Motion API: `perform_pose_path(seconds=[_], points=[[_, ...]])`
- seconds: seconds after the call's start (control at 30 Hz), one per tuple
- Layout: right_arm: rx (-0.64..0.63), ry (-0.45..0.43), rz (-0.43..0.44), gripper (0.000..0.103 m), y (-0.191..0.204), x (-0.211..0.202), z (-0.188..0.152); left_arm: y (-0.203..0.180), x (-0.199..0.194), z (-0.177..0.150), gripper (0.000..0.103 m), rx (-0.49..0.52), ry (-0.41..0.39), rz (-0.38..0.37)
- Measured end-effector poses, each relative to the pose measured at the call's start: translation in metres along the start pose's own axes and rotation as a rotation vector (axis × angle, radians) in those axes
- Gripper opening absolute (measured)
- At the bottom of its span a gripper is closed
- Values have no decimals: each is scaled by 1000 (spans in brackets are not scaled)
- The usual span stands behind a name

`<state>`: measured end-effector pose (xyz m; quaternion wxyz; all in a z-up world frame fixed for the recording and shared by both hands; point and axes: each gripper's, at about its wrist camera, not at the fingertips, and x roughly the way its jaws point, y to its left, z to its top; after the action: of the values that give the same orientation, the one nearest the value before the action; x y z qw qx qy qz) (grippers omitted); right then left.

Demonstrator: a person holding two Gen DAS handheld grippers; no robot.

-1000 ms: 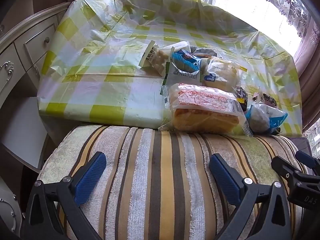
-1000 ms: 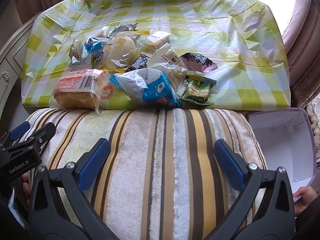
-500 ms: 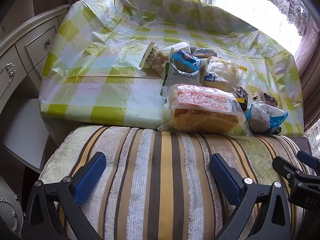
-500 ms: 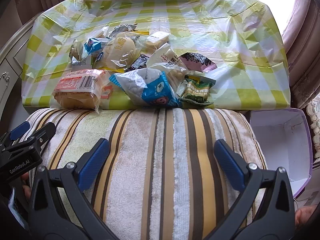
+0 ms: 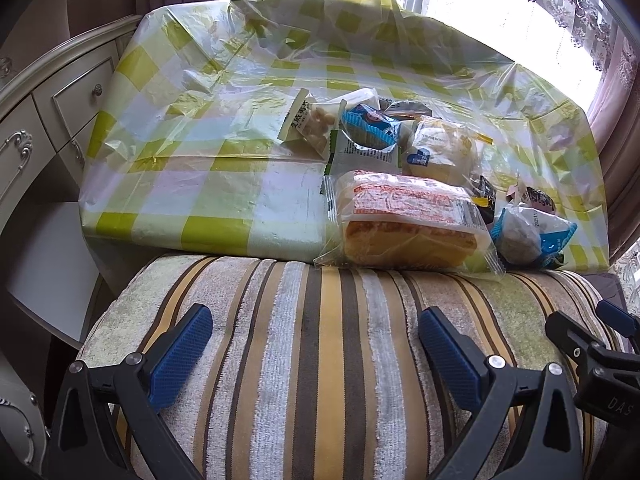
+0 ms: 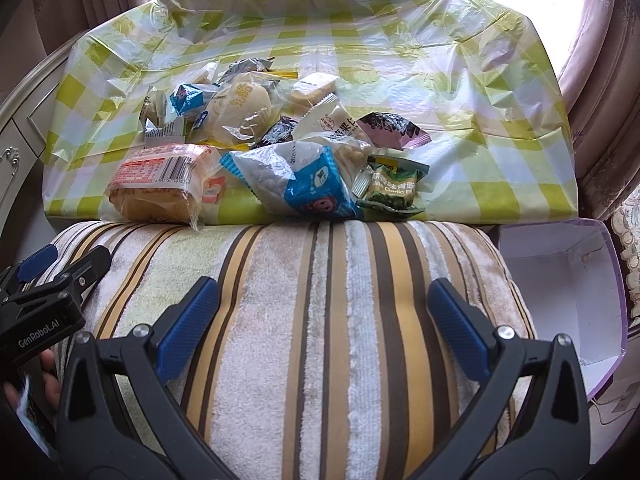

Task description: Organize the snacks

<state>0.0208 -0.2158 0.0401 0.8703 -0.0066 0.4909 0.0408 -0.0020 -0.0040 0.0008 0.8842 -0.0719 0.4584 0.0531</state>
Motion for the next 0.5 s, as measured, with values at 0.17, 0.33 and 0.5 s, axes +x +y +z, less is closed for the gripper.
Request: perform_pose_path(seconds=[0.17, 0.33, 0.5], points=[[-6, 6, -2, 103, 0, 2, 2, -1, 2, 1, 103, -5, -9, 2], [-6, 7, 3, 103, -1, 2, 1, -1, 1, 0, 103, -4, -12, 4], [-5, 7, 2, 103, -1, 2, 1, -1, 1, 0, 103, -3, -12, 5]])
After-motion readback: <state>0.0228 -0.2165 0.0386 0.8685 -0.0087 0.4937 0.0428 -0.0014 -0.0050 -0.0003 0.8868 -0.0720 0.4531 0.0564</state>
